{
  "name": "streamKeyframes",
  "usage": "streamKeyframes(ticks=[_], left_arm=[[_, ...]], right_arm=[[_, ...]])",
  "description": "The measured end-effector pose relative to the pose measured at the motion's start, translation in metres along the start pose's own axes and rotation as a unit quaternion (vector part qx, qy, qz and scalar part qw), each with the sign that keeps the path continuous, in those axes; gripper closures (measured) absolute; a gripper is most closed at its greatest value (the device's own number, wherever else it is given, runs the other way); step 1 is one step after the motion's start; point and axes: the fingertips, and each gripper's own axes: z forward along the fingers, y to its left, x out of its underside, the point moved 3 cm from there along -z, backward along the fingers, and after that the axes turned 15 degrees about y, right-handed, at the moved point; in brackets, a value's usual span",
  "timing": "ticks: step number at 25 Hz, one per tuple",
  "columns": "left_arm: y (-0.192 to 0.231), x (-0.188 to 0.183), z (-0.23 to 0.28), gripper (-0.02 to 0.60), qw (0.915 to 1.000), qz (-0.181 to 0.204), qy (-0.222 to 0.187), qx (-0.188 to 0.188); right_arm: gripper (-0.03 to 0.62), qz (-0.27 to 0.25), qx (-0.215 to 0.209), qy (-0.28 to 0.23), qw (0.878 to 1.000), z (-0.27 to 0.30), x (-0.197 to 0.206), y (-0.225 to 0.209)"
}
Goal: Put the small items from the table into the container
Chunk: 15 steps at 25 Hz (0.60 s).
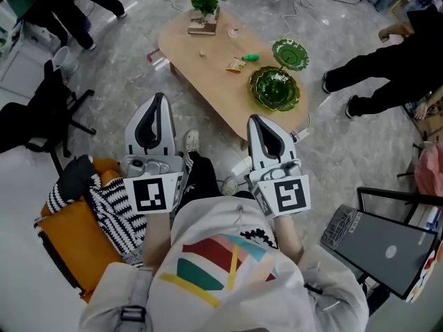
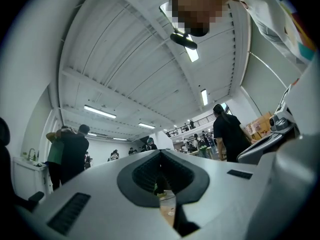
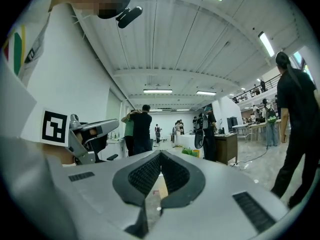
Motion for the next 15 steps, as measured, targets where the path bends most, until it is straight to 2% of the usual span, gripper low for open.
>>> streamKeyframes(ticks=[4,9,15], left_arm=[[0.022,0.014,0.043,0.574,0.9999,-0.005,0.0,0.015],[0.07,0.008,0.119,0.574,0.9985,-0.005,-0.038,0.039],[0.148,0.011,0.197,0.573,0.9966,-0.031,-0.018,0.074]], right_arm=[[0.582,0.008,0.018,0.009,1.0,0.04,-0.004,-0.014],[0.582,0.013,0.046,0.004,0.999,0.117,-0.035,-0.027],[0.582,0.016,0.073,0.003,0.997,0.203,-0.089,-0.025]])
